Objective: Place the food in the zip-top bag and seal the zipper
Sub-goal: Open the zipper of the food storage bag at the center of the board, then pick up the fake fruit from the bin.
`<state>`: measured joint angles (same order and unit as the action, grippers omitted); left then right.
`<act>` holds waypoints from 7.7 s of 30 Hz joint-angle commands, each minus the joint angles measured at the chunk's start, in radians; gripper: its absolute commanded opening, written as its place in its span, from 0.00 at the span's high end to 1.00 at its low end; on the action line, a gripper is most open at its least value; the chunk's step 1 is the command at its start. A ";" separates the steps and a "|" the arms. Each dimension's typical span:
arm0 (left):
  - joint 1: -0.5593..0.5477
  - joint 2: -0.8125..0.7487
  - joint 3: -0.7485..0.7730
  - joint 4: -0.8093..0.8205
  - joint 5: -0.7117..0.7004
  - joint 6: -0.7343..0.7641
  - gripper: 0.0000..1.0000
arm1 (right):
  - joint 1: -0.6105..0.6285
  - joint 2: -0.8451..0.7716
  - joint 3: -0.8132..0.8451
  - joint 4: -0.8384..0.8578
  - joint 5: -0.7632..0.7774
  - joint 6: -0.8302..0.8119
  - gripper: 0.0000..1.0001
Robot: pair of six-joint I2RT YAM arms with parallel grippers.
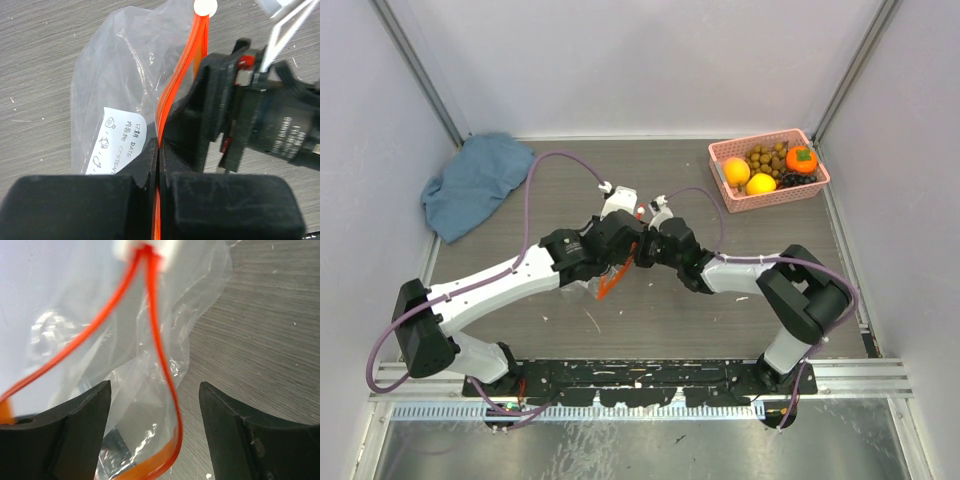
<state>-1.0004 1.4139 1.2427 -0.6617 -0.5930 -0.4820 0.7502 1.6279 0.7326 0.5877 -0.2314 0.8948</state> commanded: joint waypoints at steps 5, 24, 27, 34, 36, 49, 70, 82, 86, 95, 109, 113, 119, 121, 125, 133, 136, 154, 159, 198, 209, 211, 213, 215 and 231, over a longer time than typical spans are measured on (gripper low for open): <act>-0.003 -0.047 0.001 0.052 -0.001 -0.014 1.00 | 0.014 0.078 0.065 -0.049 0.109 -0.067 0.34; -0.004 -0.097 0.016 0.002 -0.052 0.034 1.00 | 0.015 0.063 0.124 -0.397 0.361 -0.304 0.58; -0.003 -0.078 0.018 -0.003 -0.014 0.015 0.85 | 0.017 0.039 0.114 -0.365 0.323 -0.289 0.58; -0.003 -0.093 -0.014 0.021 0.052 -0.015 0.53 | 0.017 -0.020 0.109 -0.340 0.310 -0.265 0.58; -0.004 -0.095 -0.021 0.017 0.067 -0.024 0.50 | 0.016 -0.030 0.108 -0.336 0.310 -0.263 0.58; -0.003 -0.048 -0.059 -0.012 0.059 -0.047 0.50 | 0.015 -0.028 0.119 -0.328 0.304 -0.262 0.59; -0.001 -0.010 0.142 -0.241 -0.049 0.052 1.00 | 0.016 -0.030 0.108 -0.335 0.343 -0.337 0.93; 0.087 0.023 0.168 -0.236 0.036 0.153 1.00 | 0.016 -0.091 0.165 -0.358 0.250 -0.408 0.67; 0.110 0.036 0.179 -0.235 0.063 0.156 1.00 | 0.014 -0.151 0.168 -0.370 0.218 -0.443 0.53; 0.146 0.077 0.230 -0.266 0.102 0.159 1.00 | -0.008 -0.259 0.134 -0.414 0.193 -0.453 0.42; 0.256 -0.021 0.139 -0.192 0.199 0.138 1.00 | -0.350 -0.344 0.182 -0.617 0.147 -0.626 0.25; 0.260 -0.035 0.127 -0.184 0.218 0.154 1.00 | -0.461 -0.288 0.233 -0.643 0.187 -0.665 0.23; 0.270 -0.033 0.113 -0.177 0.219 0.185 1.00 | -0.618 -0.104 0.392 -0.626 0.239 -0.722 0.22; 0.269 -0.027 0.116 -0.185 0.218 0.186 1.00 | -0.640 -0.060 0.437 -0.609 0.260 -0.737 0.21; 0.272 -0.024 0.115 -0.187 0.222 0.190 1.00 | -0.692 0.051 0.542 -0.580 0.265 -0.754 0.20; 0.273 -0.007 0.118 -0.191 0.234 0.199 1.00 | -0.746 0.307 0.755 -0.584 0.248 -0.775 0.17; 0.274 0.004 0.121 -0.195 0.239 0.203 1.00 | -0.750 0.373 0.807 -0.587 0.242 -0.784 0.16; 0.274 0.041 0.132 -0.203 0.305 0.214 1.00 | -0.750 0.609 0.964 -0.692 0.127 -0.821 0.05; 0.274 0.044 0.133 -0.203 0.320 0.215 1.00 | -0.750 0.636 0.999 -0.748 0.126 -0.830 0.05; 0.284 0.042 0.160 -0.257 0.248 0.209 1.00 | -0.750 0.506 1.058 -0.985 0.098 -0.864 0.34; 0.284 0.024 0.183 -0.297 0.223 0.184 1.00 | -0.750 0.364 0.919 -0.836 0.068 -0.784 0.45; 0.285 0.020 0.176 -0.296 0.218 0.167 1.00 | -0.750 0.335 0.894 -0.819 0.076 -0.776 0.45; 0.286 0.013 0.161 -0.283 0.221 0.150 1.00 | -0.750 0.303 0.860 -0.796 0.081 -0.767 0.45; 0.288 0.003 0.146 -0.271 0.229 0.138 1.00 | -0.750 0.261 0.814 -0.777 0.077 -0.755 0.45; 0.289 -0.026 0.078 -0.172 0.276 0.092 1.00 | -0.586 -0.155 0.372 -0.652 -0.002 -0.589 0.45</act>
<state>-0.7174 1.4387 1.3380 -0.9051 -0.3290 -0.3634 0.0940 1.6070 1.1980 -0.1616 -0.2039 0.2340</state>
